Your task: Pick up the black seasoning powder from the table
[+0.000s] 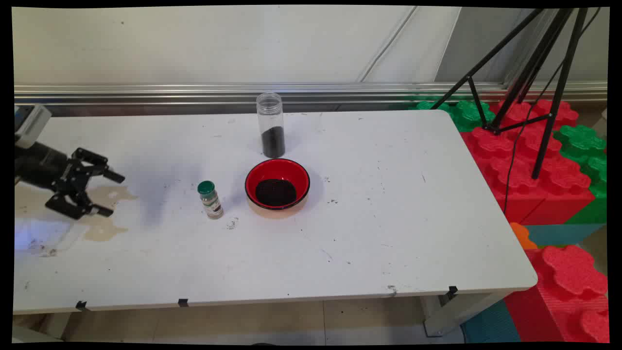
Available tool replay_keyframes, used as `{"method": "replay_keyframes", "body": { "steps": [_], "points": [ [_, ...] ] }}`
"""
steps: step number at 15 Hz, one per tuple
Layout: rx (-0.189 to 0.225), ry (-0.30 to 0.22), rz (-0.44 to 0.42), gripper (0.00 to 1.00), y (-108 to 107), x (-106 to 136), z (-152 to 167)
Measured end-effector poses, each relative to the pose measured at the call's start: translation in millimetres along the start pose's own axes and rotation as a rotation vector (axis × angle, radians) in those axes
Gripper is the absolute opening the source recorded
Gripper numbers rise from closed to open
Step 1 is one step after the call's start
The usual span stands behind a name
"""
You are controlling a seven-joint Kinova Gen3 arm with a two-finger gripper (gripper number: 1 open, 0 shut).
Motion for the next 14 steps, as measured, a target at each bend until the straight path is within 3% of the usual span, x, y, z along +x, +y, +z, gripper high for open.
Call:
{"method": "replay_keyframes", "body": {
  "steps": [14],
  "points": [
    [0.169, 0.058, -0.084, 1.00, -33, 65, 21]
  ]
}}
